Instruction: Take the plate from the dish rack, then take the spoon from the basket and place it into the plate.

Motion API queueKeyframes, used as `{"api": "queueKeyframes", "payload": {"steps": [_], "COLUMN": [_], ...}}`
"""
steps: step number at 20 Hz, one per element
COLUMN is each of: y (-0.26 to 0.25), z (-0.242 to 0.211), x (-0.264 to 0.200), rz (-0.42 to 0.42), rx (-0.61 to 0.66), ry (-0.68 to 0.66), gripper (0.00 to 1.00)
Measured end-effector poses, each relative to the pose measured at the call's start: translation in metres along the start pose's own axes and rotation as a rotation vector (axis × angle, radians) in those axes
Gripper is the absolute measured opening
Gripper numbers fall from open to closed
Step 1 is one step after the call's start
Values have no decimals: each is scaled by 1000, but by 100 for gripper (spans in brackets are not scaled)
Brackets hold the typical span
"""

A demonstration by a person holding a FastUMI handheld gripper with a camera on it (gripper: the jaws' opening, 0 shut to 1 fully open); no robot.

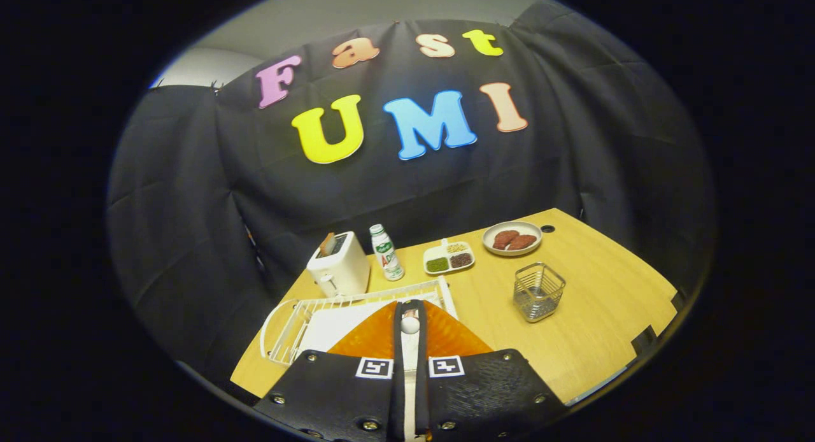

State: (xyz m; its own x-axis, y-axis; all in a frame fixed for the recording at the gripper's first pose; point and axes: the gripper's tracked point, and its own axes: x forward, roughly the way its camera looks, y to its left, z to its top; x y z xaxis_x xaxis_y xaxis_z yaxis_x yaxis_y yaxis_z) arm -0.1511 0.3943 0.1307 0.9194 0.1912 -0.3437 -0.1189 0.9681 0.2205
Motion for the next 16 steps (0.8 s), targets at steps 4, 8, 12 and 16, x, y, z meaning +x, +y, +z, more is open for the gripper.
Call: {"api": "queueKeyframes", "payload": {"steps": [4,8,12,16], "y": [29,44,50,48], "z": [-24,-51,-76,-95], "x": [-14,-30,-37,-43], "rz": [84,143,179,189], "rx": [-34,-74,-108,-111], "ry": [53,107,163,195], "gripper": [6,6,6,6]}}
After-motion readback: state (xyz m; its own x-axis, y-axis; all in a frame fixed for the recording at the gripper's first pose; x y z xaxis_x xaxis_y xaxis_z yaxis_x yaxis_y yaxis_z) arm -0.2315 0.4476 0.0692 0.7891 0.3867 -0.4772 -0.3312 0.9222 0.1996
